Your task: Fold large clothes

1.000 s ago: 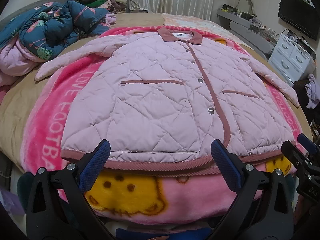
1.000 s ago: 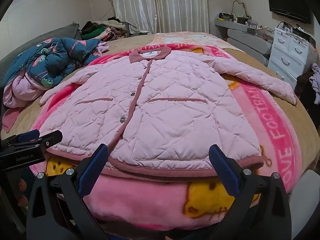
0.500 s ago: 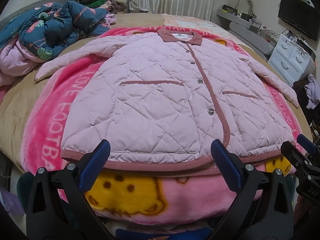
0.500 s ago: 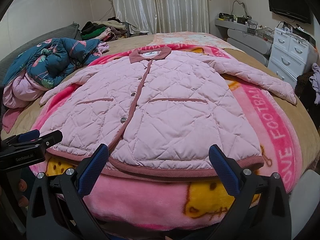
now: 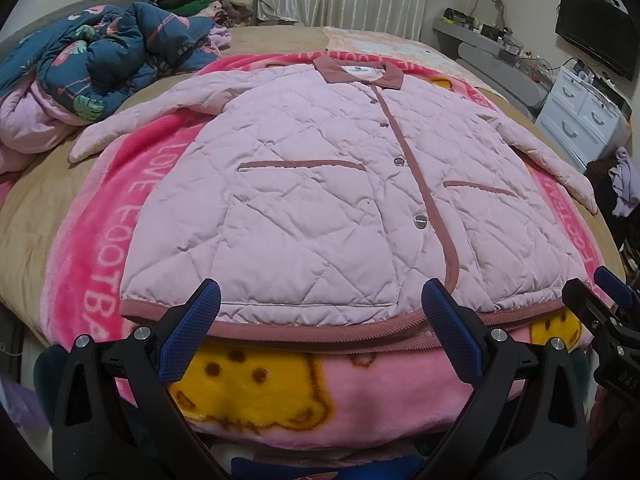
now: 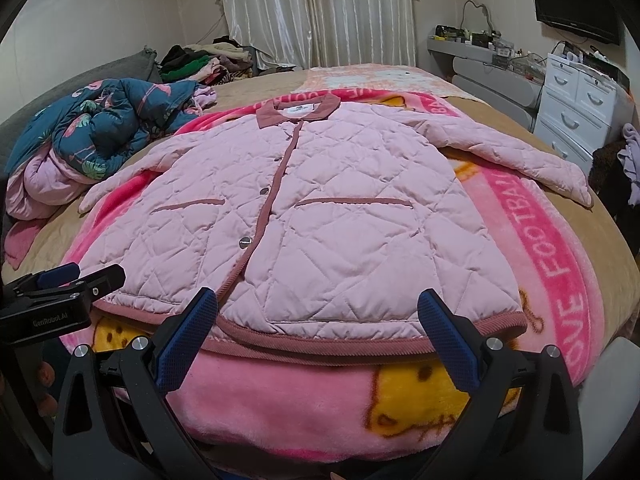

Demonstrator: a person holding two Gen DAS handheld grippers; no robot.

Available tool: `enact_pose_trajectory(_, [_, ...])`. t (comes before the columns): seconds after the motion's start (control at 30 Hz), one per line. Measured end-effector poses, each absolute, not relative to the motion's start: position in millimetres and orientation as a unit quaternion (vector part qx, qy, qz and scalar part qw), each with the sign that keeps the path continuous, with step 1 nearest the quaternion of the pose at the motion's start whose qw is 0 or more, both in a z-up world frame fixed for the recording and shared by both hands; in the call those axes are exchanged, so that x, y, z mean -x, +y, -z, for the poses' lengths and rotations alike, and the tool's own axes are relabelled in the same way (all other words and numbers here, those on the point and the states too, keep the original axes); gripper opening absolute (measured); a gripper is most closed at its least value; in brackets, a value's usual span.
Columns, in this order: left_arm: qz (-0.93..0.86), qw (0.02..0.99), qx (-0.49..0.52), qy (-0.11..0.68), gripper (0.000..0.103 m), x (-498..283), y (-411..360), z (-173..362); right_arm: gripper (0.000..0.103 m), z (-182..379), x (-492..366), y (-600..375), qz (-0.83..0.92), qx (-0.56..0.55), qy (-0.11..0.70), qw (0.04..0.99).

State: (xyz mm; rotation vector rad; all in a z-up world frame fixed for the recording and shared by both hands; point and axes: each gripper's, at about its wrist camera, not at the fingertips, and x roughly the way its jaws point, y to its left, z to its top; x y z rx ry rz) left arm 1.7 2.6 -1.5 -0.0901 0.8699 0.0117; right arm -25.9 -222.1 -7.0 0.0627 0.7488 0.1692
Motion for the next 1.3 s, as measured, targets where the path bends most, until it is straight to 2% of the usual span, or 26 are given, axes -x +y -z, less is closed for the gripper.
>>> enact_pose_trajectory(0.7, [0.000, 0.902, 0.042, 0.430, 0.094, -19.6, -4.0, 2.3, 0.099, 8.8, 11.9, -221.7, -0.082, -0.029, 0.369, 0.926])
enact_pose_trajectory(1.3, [-0.009, 0.912, 0.046, 0.407, 0.094, -98.1, -11.8, -39.7, 0.099, -42.1, -51.9, -239.1, -0.074, -0.035, 0.341, 0.936])
